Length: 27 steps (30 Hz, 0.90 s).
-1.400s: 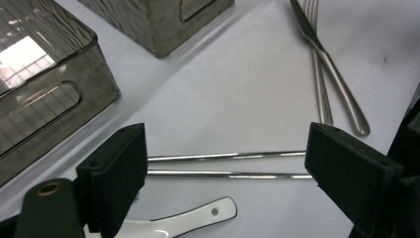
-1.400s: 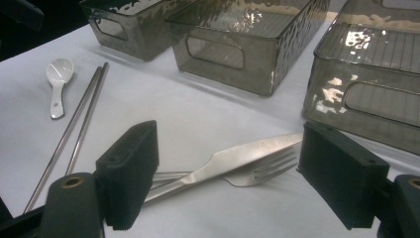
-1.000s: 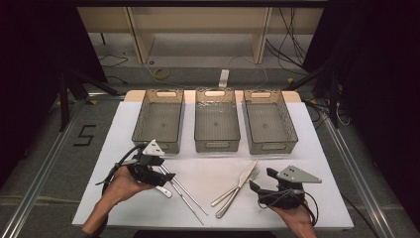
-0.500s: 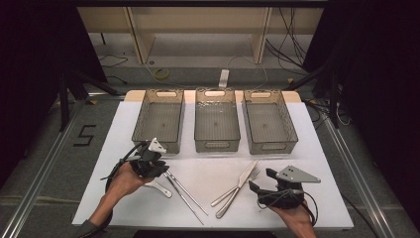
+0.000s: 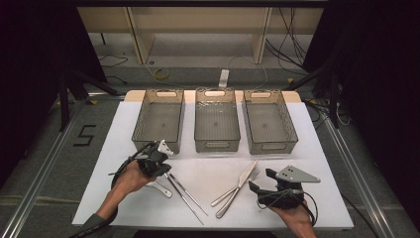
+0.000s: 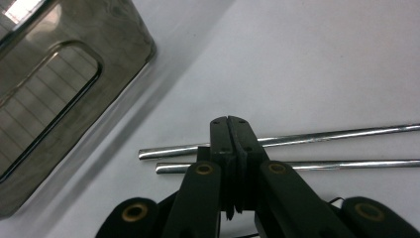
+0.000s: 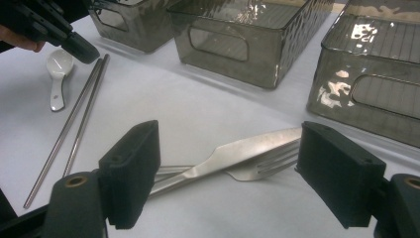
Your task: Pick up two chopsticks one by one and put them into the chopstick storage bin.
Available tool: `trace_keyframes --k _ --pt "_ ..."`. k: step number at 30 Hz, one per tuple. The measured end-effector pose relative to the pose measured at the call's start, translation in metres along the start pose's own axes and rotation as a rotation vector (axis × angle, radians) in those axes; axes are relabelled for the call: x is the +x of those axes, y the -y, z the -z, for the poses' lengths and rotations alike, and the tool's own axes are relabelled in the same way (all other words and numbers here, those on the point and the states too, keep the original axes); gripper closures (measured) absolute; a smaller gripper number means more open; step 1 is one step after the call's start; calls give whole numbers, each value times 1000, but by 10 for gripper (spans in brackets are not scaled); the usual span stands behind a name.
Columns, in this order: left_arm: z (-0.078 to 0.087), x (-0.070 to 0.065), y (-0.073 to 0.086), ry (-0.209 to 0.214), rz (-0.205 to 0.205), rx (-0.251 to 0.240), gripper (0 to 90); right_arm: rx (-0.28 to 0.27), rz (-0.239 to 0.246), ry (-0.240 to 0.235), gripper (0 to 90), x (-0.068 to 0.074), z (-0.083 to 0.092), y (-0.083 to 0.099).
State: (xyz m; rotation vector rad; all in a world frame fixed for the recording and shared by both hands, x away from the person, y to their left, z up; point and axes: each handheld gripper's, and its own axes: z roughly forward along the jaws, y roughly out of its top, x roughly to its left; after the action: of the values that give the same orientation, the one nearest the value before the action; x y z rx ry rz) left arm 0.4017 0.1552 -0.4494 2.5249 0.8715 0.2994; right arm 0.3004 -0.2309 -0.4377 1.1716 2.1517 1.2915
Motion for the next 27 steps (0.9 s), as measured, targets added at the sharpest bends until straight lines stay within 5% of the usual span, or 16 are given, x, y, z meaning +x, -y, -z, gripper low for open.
trace_keyframes --k 9,27 --pt "-12 1 0 1 -41 69 890 4 1 -3 255 0 0 0" --pt "-14 2 7 2 -35 163 889 3 1 -6 256 0 0 0"
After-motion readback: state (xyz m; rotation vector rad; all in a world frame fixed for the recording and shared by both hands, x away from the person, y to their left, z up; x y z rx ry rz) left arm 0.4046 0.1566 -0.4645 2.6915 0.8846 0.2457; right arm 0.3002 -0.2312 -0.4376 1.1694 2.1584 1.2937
